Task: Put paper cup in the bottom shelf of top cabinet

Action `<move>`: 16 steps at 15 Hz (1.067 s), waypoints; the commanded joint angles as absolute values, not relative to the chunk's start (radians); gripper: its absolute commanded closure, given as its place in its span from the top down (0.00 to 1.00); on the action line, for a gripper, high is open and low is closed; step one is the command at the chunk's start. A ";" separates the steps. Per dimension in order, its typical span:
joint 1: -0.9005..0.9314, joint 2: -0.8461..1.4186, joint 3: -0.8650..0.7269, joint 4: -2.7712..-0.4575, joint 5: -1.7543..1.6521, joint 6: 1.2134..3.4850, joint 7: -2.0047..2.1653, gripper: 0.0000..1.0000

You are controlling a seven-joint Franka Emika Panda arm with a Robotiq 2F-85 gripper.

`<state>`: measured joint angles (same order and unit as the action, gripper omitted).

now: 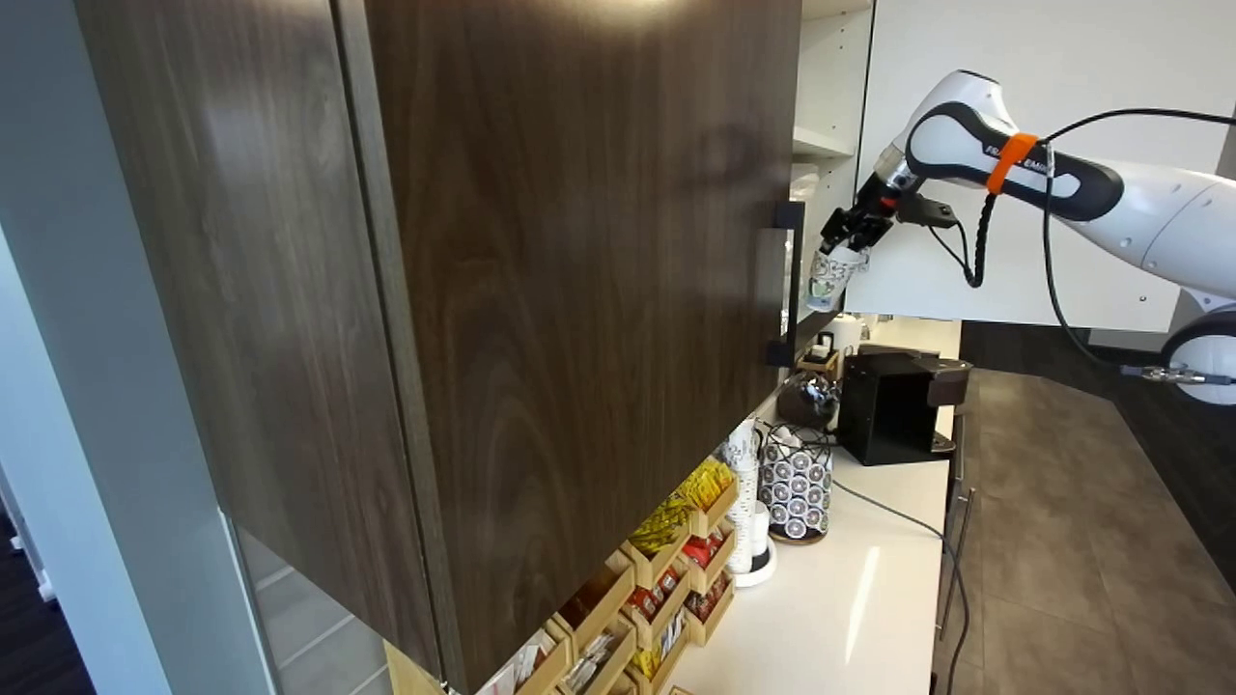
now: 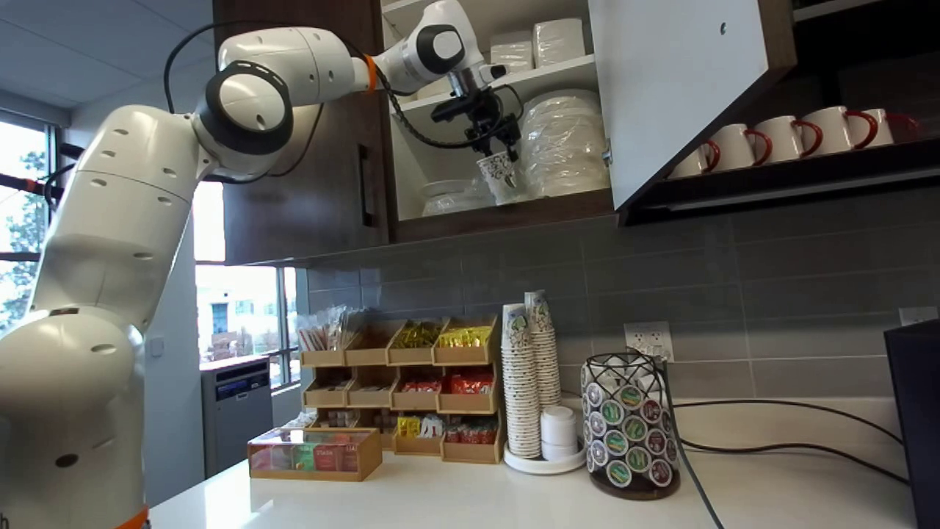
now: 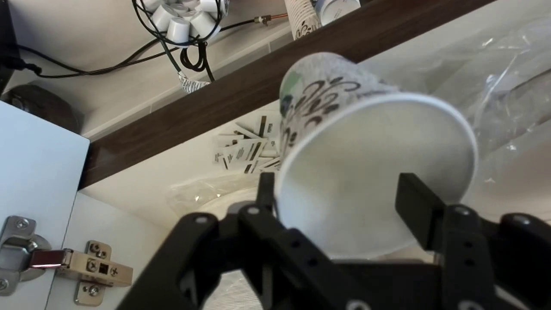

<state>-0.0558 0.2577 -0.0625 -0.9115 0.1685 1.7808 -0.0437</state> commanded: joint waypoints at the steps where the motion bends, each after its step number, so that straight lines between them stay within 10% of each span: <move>1: -0.059 0.309 -0.057 -0.832 0.186 1.784 -0.046 1.00; 11: -0.054 0.397 -0.050 -0.760 0.176 1.788 -0.041 0.89; 16: -0.049 0.406 -0.056 -0.725 0.163 1.809 -0.031 0.41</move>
